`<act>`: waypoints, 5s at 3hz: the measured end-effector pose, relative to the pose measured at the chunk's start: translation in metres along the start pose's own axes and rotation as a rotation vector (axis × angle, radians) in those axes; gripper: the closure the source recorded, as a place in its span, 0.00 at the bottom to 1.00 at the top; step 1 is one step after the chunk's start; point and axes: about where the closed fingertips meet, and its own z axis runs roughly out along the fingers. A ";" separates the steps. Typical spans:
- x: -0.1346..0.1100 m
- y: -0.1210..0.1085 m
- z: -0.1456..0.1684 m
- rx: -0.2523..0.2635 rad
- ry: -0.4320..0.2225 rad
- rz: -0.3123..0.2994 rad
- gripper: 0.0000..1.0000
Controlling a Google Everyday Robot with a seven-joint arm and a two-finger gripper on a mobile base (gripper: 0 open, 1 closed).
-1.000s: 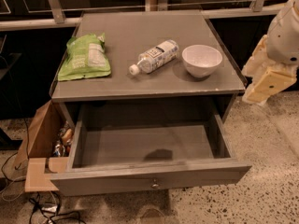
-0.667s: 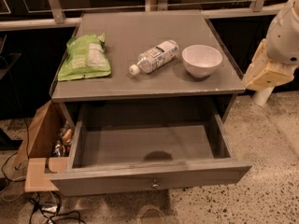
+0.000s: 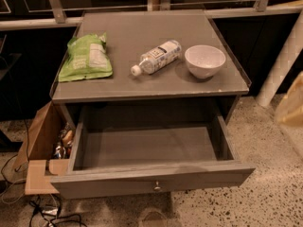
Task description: Close top drawer
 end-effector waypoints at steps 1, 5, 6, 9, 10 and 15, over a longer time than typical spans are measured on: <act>0.043 0.046 0.029 -0.051 0.067 0.089 1.00; 0.062 0.083 0.128 -0.195 0.039 0.132 1.00; 0.040 0.090 0.151 -0.220 -0.017 0.047 1.00; 0.045 0.106 0.217 -0.315 0.001 0.083 1.00; 0.039 0.104 0.236 -0.326 -0.010 0.082 1.00; 0.005 0.089 0.293 -0.355 -0.016 0.044 0.50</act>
Offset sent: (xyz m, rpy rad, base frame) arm -0.1000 -0.0617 -0.1685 0.0237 0.2589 -0.2660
